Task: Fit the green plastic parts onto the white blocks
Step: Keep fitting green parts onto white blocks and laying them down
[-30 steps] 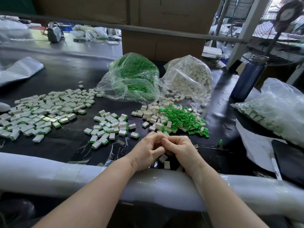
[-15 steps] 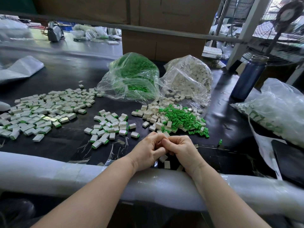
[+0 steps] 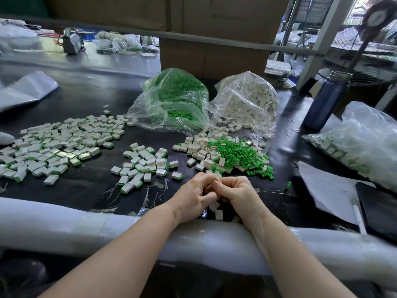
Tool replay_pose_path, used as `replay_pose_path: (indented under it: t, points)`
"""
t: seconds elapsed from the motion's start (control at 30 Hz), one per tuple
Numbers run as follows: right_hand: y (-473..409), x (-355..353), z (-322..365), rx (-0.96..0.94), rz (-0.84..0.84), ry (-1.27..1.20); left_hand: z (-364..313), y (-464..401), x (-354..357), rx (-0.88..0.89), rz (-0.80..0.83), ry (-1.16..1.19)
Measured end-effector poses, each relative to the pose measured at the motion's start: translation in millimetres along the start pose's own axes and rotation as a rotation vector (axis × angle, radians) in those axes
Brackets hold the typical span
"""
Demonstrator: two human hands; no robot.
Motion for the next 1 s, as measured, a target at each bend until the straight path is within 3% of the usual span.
replay_pose_path:
  t: [0.33, 0.63, 1.0]
  points:
    - [1.7, 5.7, 6.8, -0.030, 0.021, -0.028, 0.2, 0.5, -3.7, -0.024, -0.049, 0.134]
    - [-0.4, -12.8, 6.6, -0.077, -0.156, 0.033, 6.6, -1.2, -14.4, -0.043, -0.153, 0.028]
    - [-1.9, -14.3, 5.8, -0.090, -0.190, 0.196, 8.8, -2.0, -16.9, -0.045, -0.182, -0.107]
Point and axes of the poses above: each hand's wrist, its own y-axis away from the middle knuckle, its own x-axis out of the palm, z = x × y, the point moved 8 cm from there along -y, towards the middle knuckle, and after that the axes turned 2 degrees about -z, right-handed, at the moved point
